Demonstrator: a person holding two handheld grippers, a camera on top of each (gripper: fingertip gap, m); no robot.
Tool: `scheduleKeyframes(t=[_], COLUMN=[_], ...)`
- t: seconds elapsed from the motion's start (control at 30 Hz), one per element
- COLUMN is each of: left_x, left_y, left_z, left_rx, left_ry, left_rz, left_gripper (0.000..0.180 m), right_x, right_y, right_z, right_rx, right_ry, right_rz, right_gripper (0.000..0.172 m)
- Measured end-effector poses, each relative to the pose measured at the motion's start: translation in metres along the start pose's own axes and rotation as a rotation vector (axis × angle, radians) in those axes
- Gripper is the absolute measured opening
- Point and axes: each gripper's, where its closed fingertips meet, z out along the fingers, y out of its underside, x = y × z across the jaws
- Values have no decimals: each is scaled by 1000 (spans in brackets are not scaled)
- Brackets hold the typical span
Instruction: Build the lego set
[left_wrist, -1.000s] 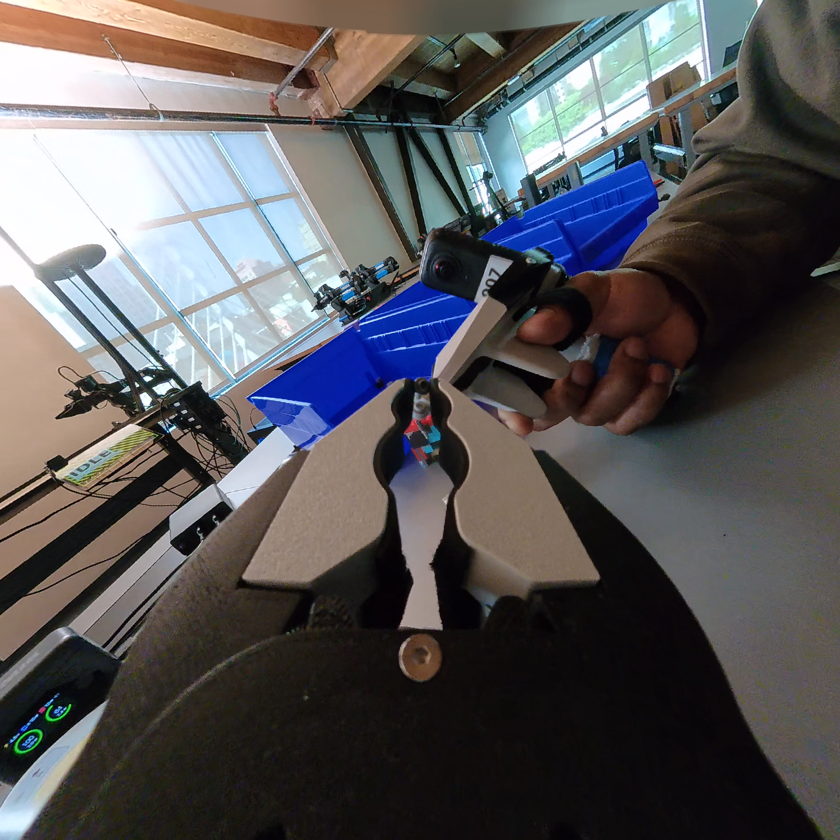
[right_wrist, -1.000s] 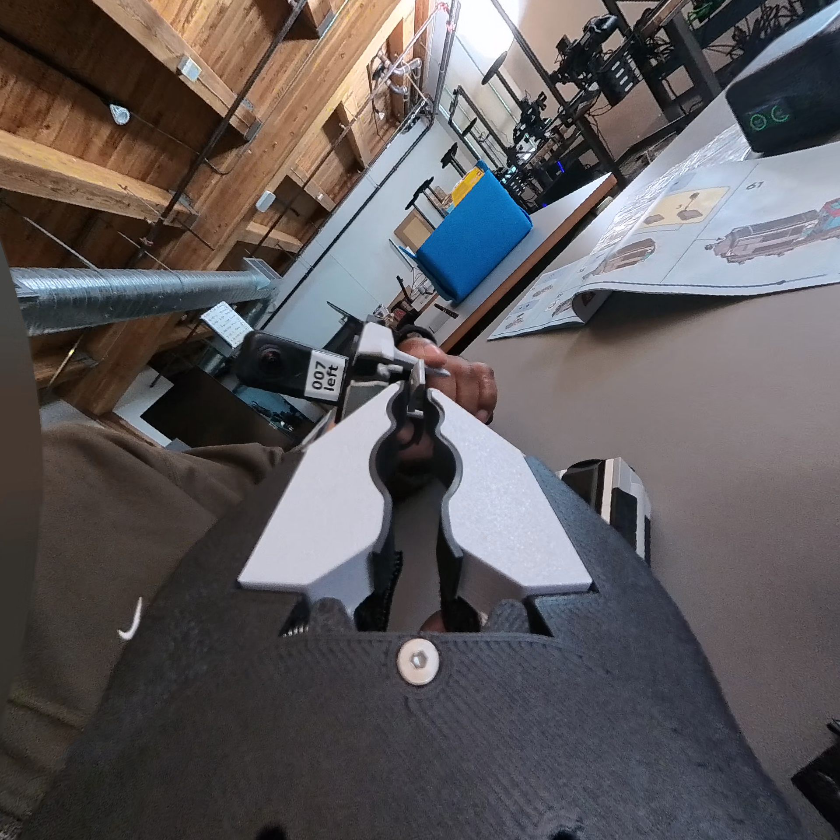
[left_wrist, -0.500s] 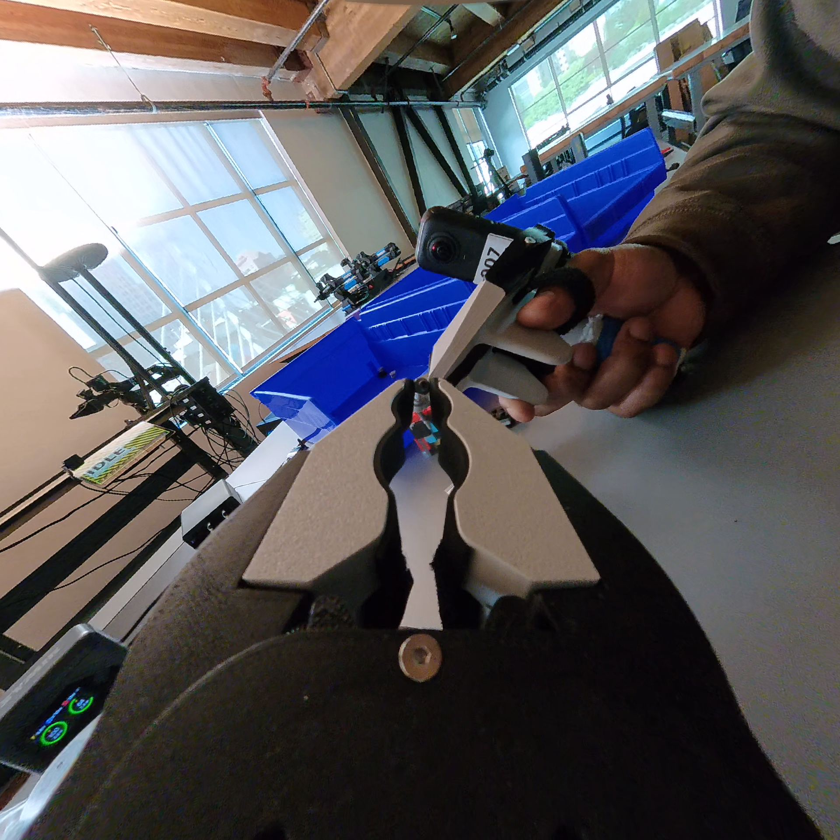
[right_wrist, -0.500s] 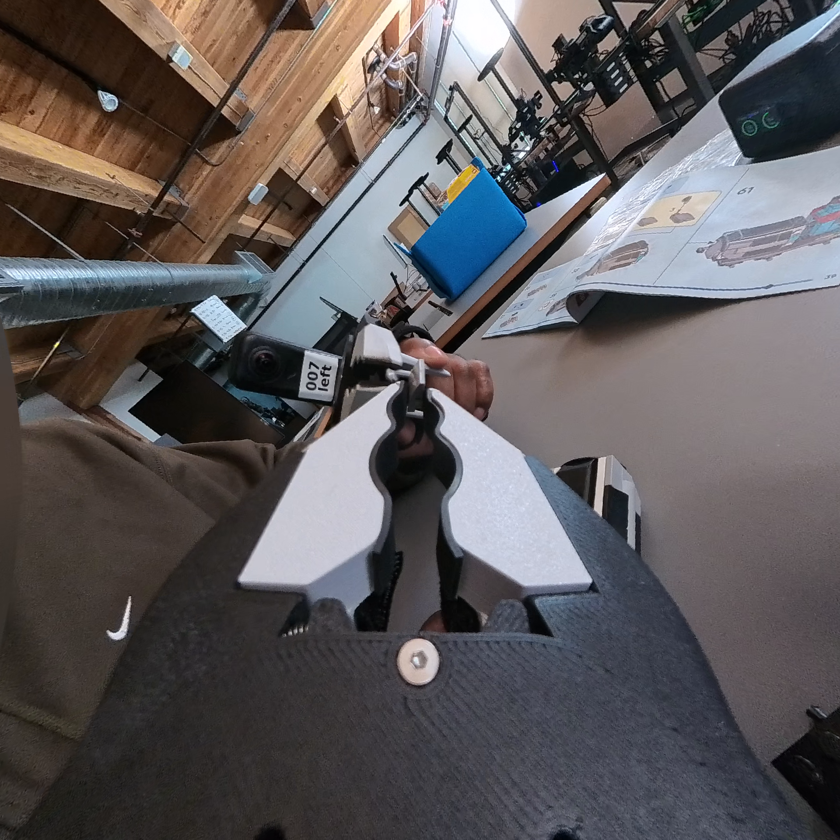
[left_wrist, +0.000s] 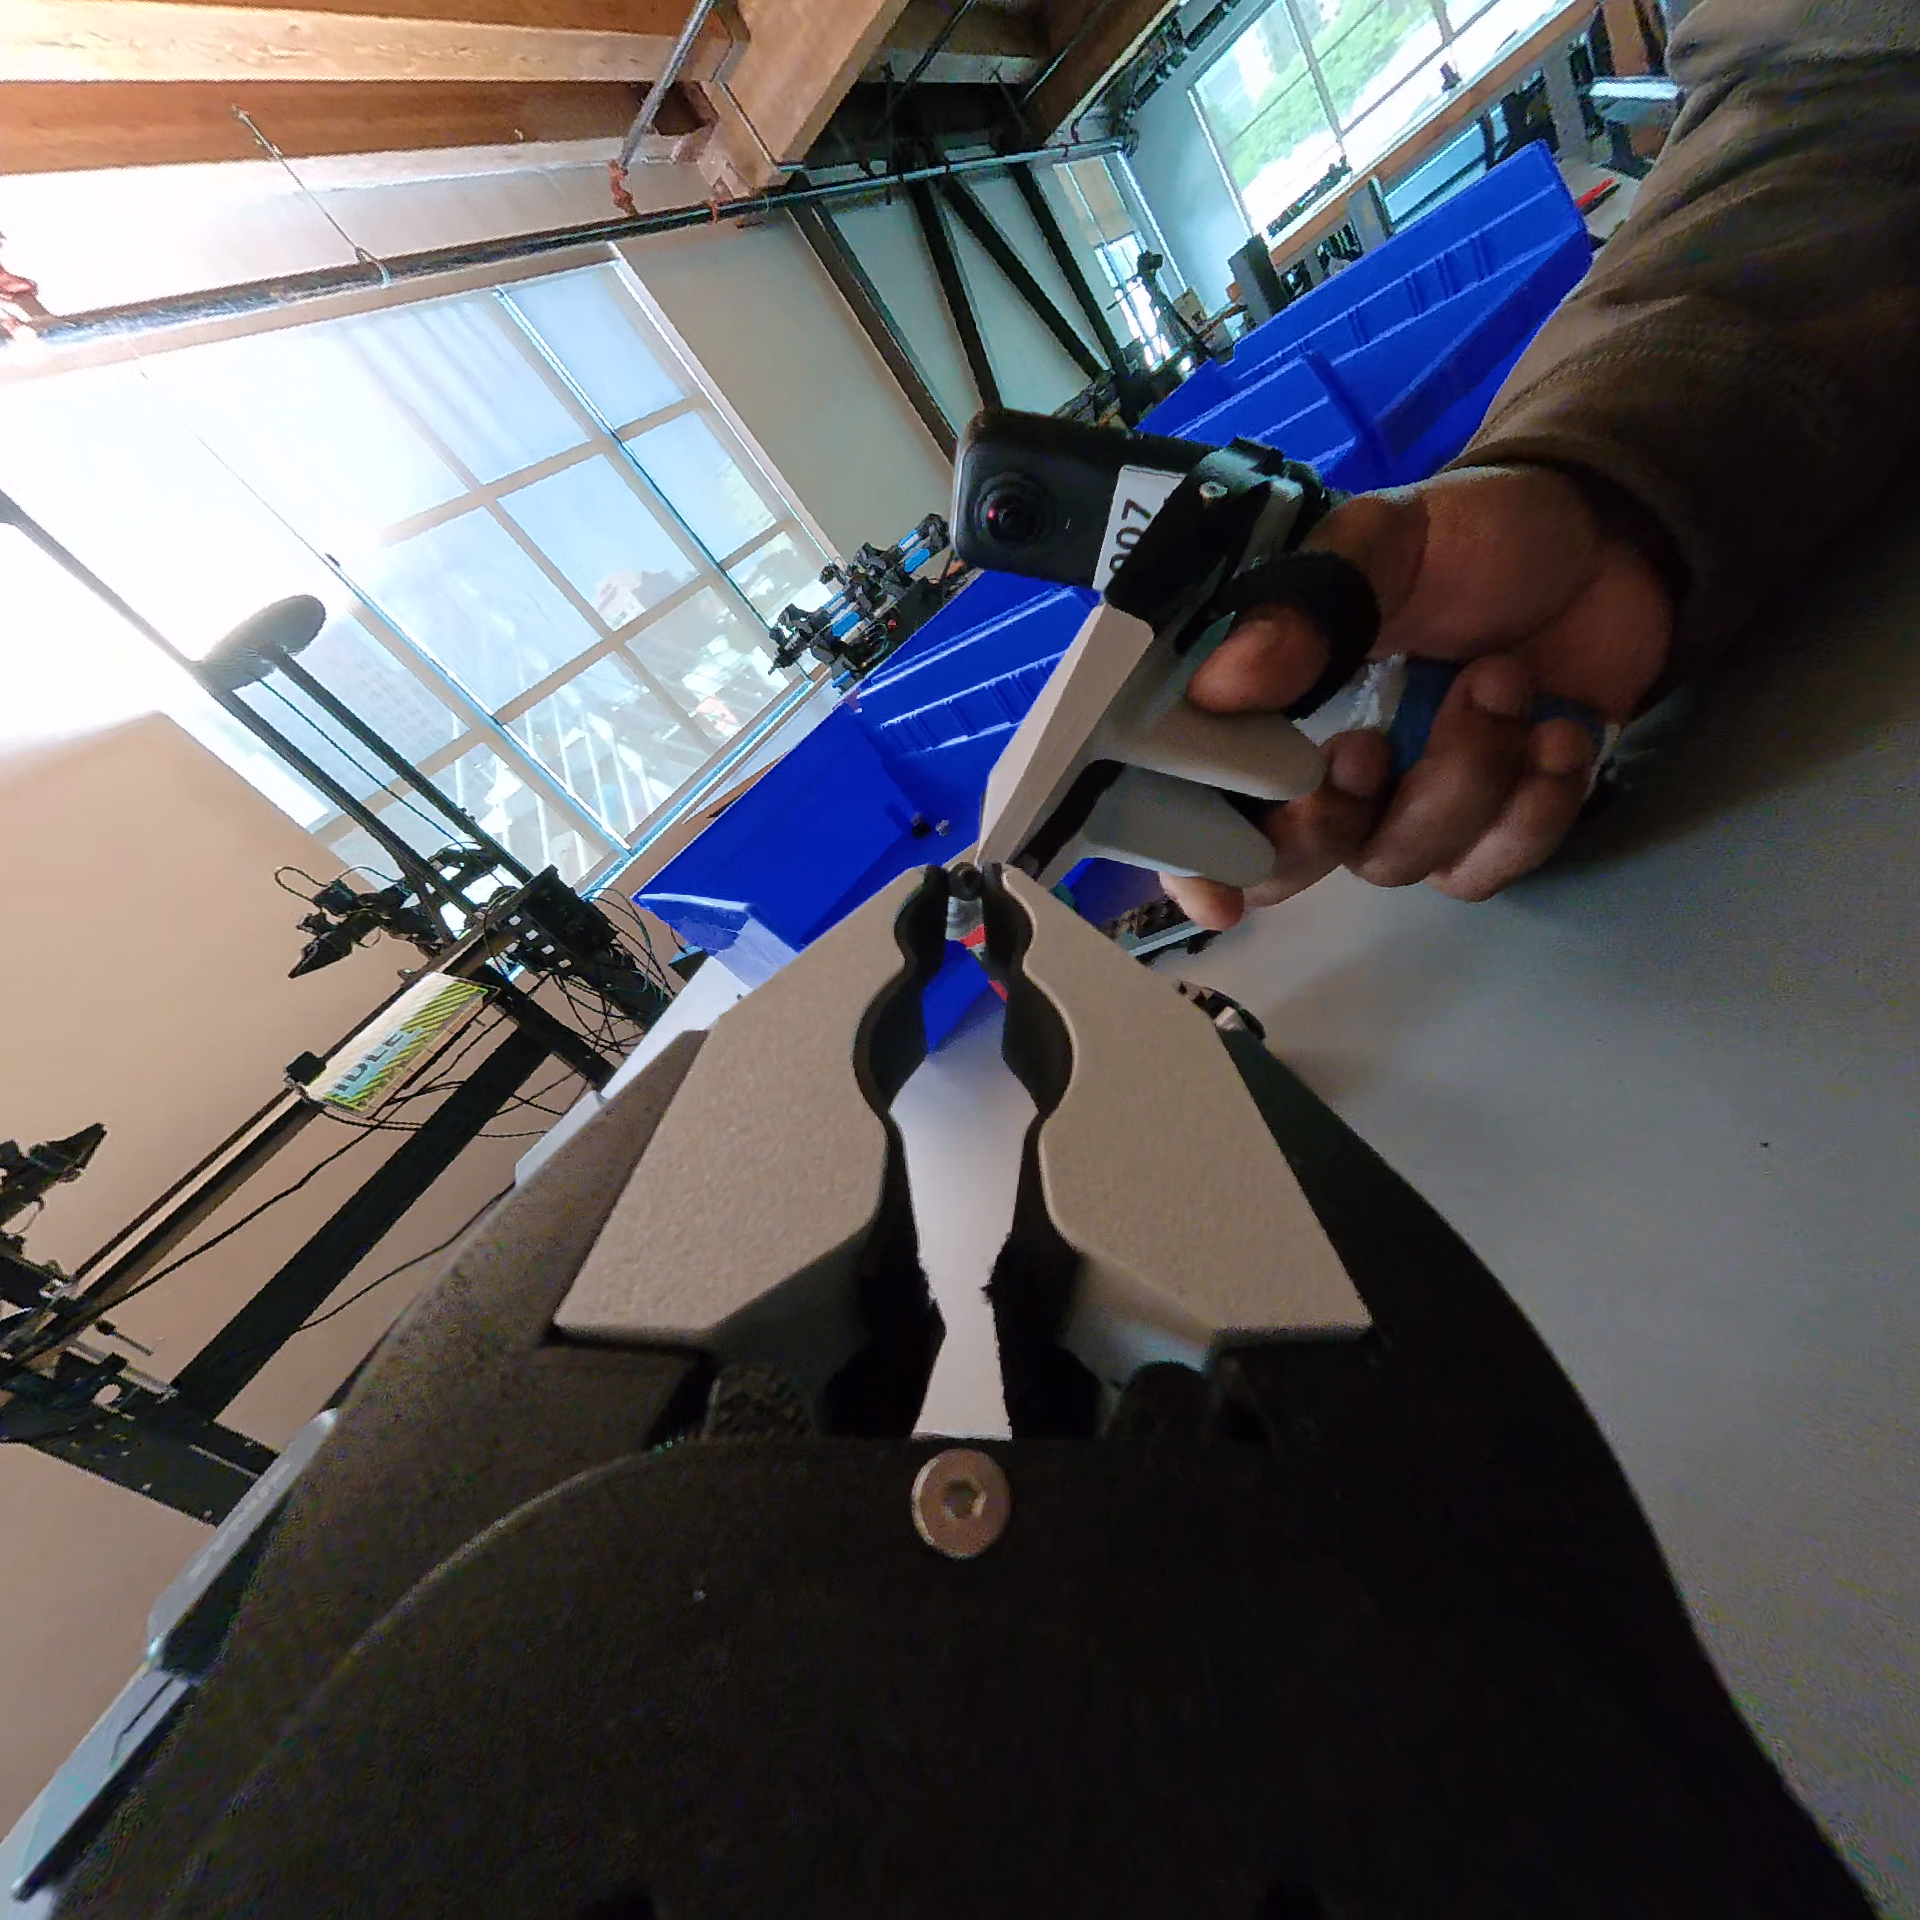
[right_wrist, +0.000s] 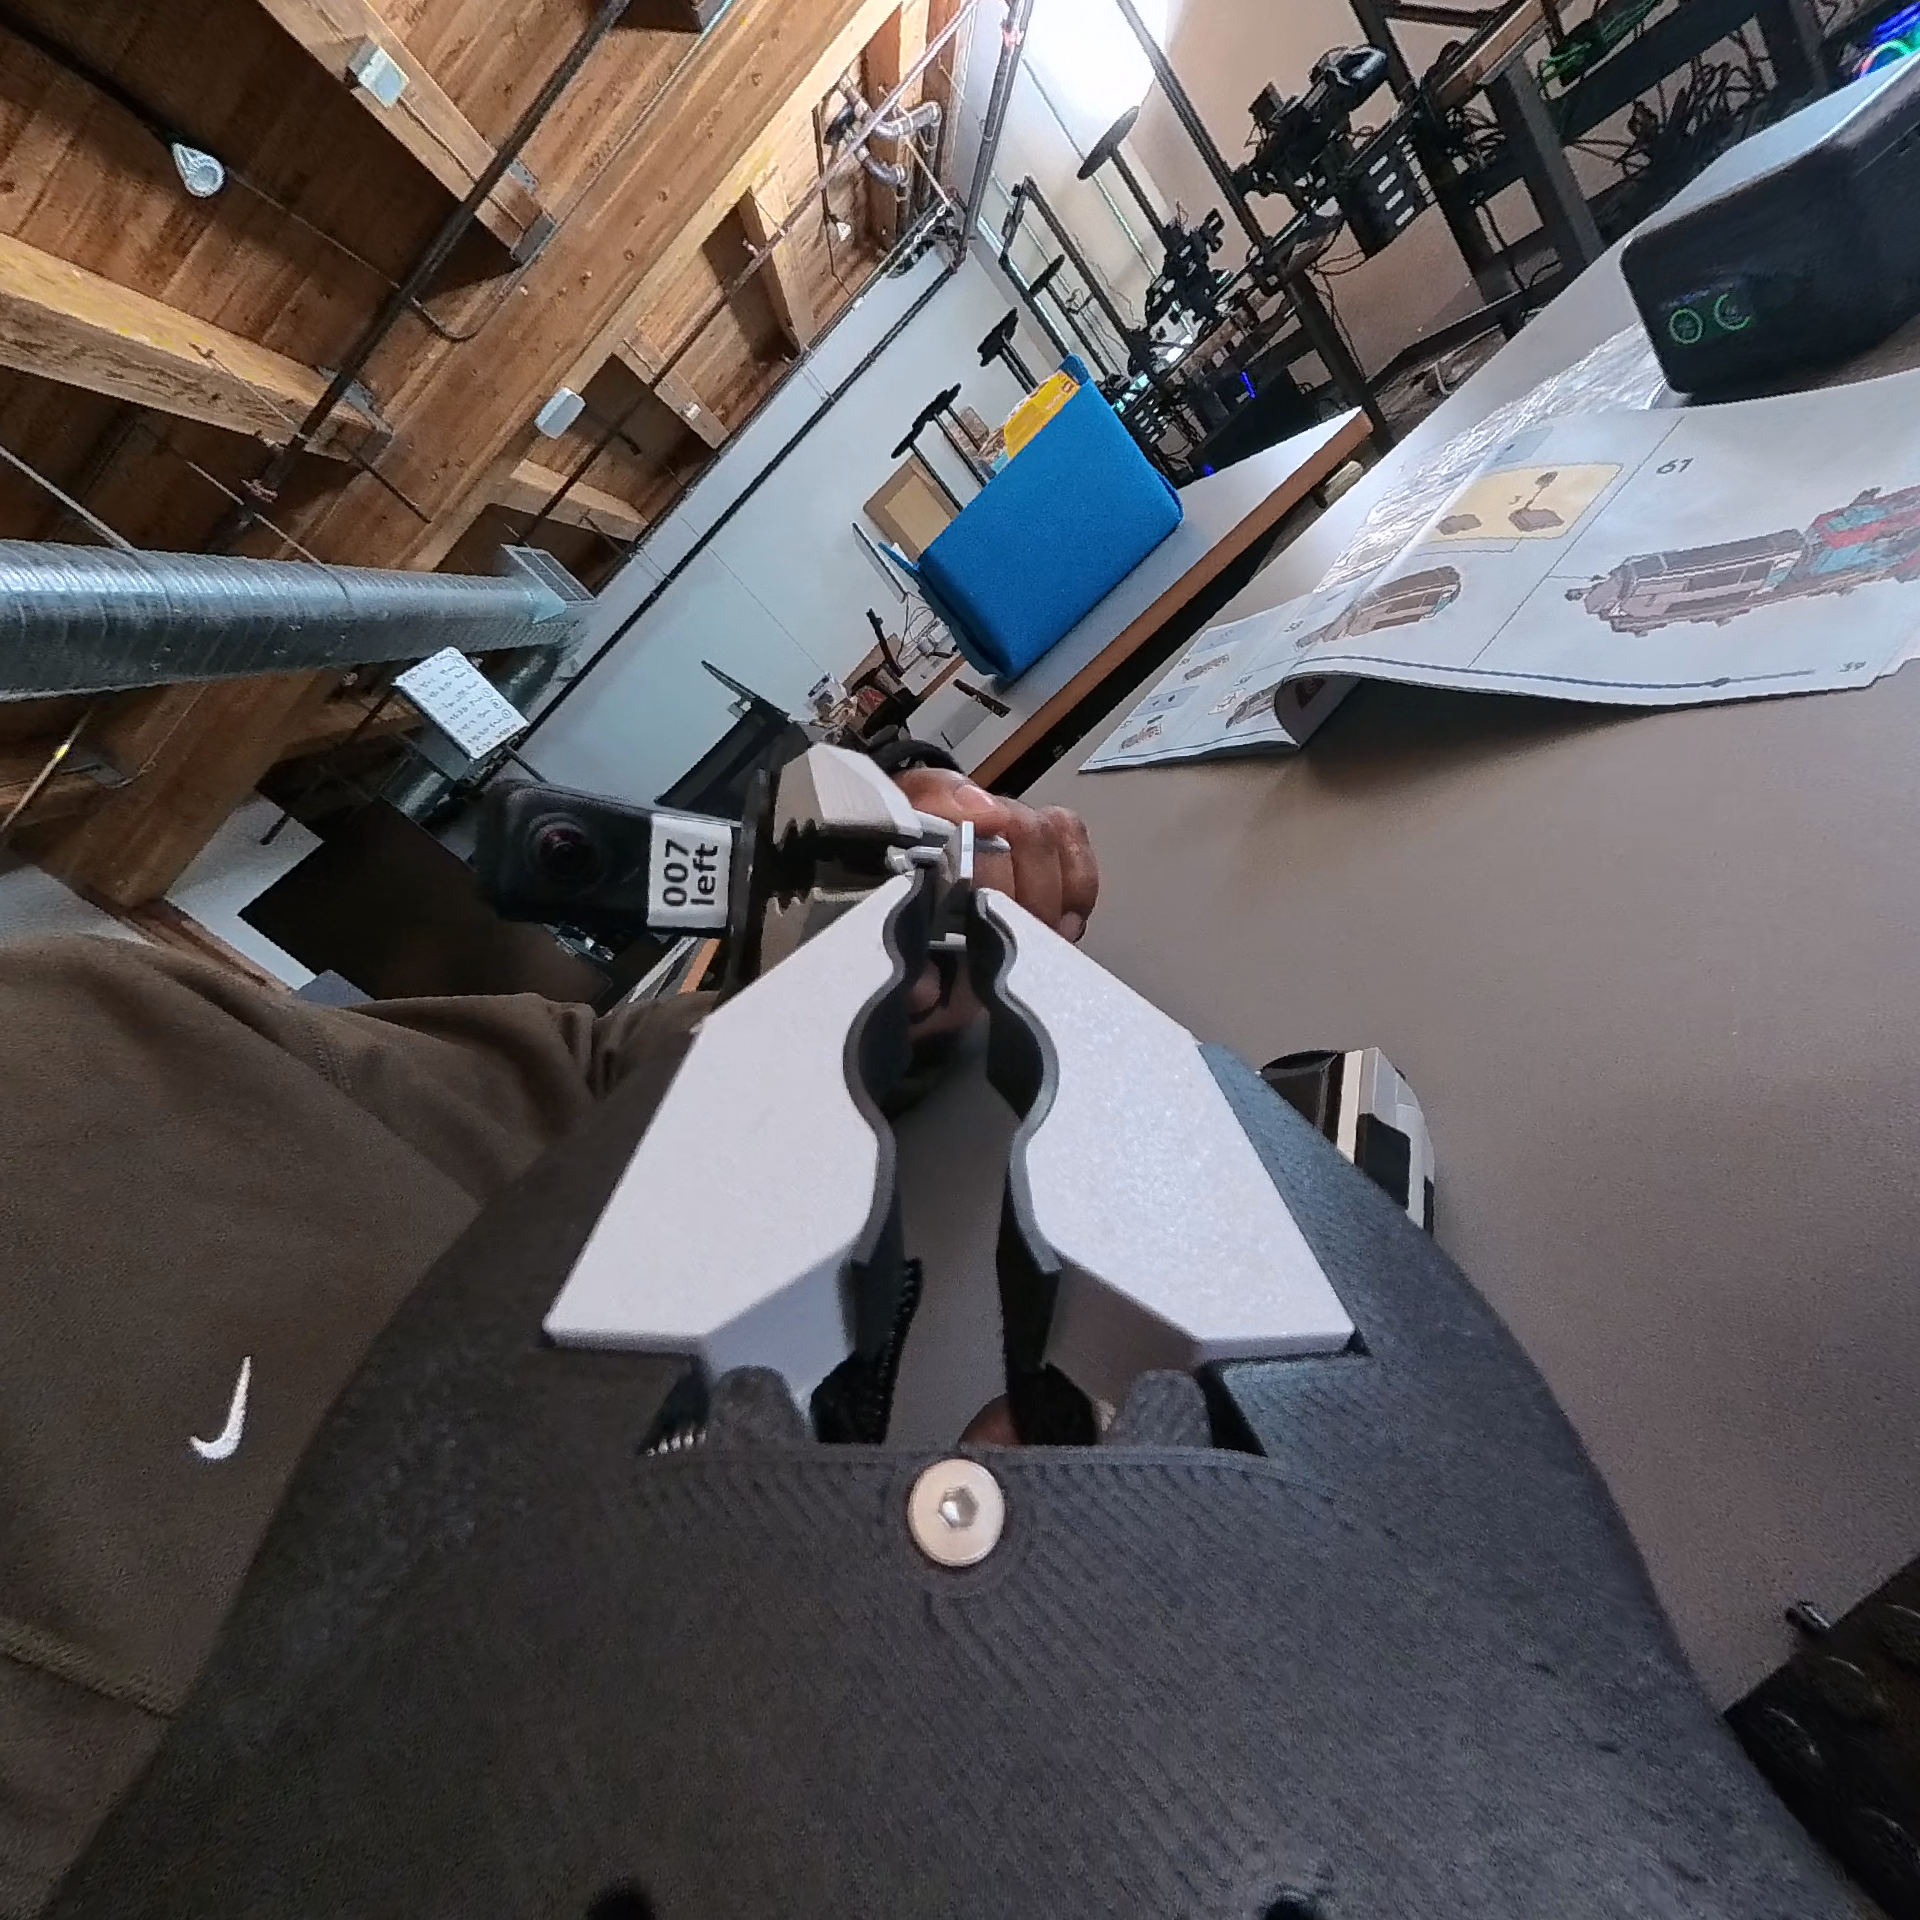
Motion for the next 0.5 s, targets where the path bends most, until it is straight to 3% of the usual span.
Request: scheduleKeyframes(t=[0.2,0.5], left_x=[0,1], left_y=[-1,-4], left_z=[-1,-4], left_rx=[5,55], left_ry=[6,65], left_rz=[6,-126], left_gripper=[8,8], right_x=[-2,-5], right_y=[0,2], right_z=[0,1], right_rx=[-8,-26], right_ry=[-16,-47], right_rz=[-7,-11], right_gripper=[6,6])
